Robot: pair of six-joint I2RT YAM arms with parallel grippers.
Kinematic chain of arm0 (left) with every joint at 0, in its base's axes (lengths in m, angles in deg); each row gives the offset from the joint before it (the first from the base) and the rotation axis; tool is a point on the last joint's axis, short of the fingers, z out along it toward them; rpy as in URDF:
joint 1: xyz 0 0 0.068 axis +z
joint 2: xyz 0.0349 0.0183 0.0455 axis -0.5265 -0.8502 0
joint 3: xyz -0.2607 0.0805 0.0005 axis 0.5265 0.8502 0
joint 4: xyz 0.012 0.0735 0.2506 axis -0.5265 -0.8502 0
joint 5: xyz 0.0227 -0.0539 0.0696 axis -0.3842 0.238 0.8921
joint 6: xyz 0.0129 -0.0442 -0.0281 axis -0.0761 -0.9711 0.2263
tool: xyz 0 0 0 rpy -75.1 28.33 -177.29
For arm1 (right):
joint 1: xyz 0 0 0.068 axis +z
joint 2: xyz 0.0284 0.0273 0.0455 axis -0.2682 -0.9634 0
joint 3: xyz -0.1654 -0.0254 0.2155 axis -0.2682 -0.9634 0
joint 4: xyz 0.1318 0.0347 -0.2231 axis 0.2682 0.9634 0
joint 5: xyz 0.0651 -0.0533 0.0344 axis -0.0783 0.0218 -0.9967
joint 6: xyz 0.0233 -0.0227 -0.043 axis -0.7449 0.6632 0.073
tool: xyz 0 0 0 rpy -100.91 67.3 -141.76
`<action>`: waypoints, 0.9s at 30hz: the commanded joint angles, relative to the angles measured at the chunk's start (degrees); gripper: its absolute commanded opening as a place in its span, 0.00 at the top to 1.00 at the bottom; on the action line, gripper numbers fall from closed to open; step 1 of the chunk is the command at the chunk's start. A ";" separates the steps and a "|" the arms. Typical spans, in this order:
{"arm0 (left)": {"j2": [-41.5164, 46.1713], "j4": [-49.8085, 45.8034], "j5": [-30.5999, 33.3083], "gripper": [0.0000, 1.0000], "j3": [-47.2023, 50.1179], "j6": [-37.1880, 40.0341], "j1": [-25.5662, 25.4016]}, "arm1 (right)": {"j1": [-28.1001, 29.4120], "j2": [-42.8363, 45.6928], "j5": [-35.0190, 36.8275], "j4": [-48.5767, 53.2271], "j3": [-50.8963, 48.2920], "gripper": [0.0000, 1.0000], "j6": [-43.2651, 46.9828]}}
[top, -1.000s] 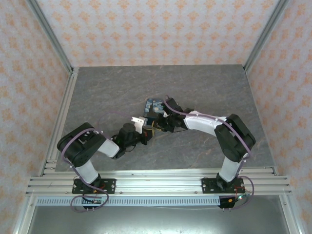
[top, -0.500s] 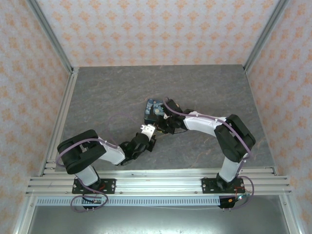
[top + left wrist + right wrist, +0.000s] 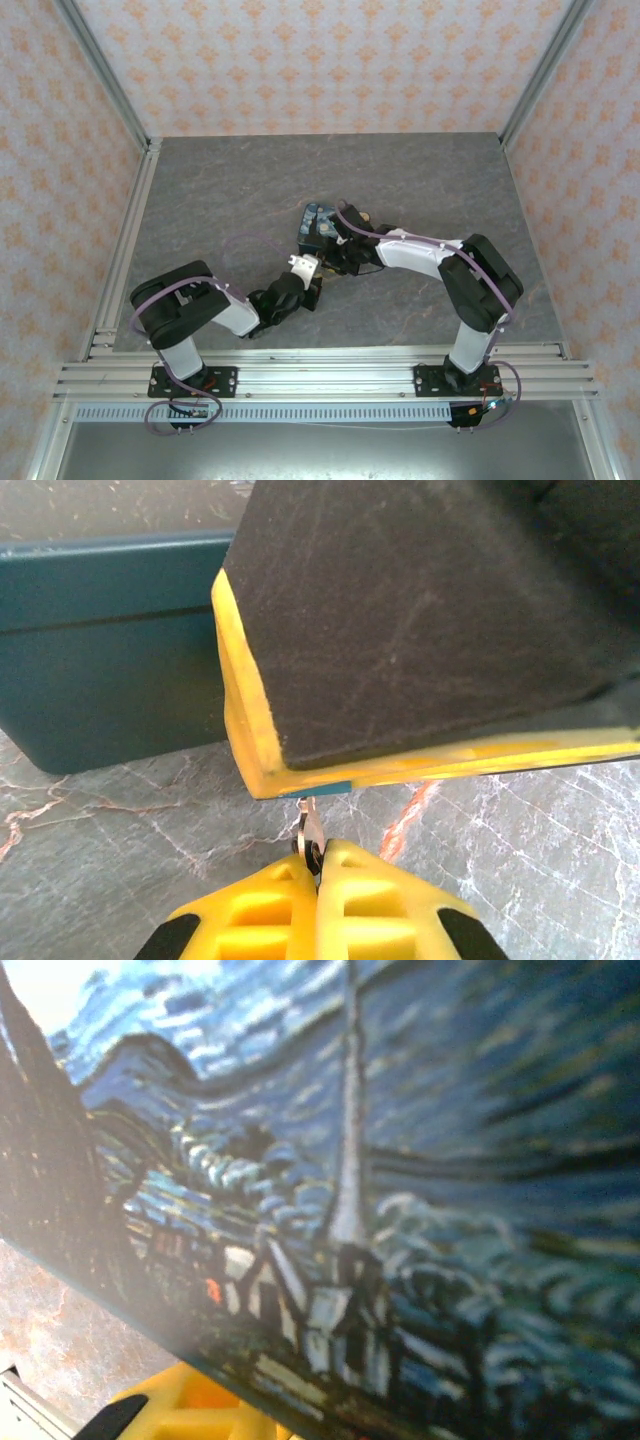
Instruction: Unlock the padlock with the key
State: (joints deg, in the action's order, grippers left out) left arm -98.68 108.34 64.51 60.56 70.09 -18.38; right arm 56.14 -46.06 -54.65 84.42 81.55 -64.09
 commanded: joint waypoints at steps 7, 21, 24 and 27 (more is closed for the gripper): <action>-3.50 3.54 -7.81 1.00 1.52 -4.52 0.84 | 0.73 2.05 -2.48 1.02 -1.34 0.67 -4.11; -5.46 7.91 -7.46 1.00 2.17 -6.14 1.28 | 0.73 5.21 2.87 4.53 -1.96 0.57 -2.47; -5.37 7.63 -7.70 1.00 1.88 -6.04 1.30 | 0.82 5.58 4.28 5.28 -1.78 0.56 -1.82; -5.46 7.81 -7.88 1.00 1.87 -6.06 1.43 | 0.91 5.67 5.39 5.59 -1.69 0.56 -1.31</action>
State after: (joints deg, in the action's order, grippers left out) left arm -103.31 115.83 58.39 61.89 64.84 -17.20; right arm 56.57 -42.30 -52.11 88.00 80.05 -66.15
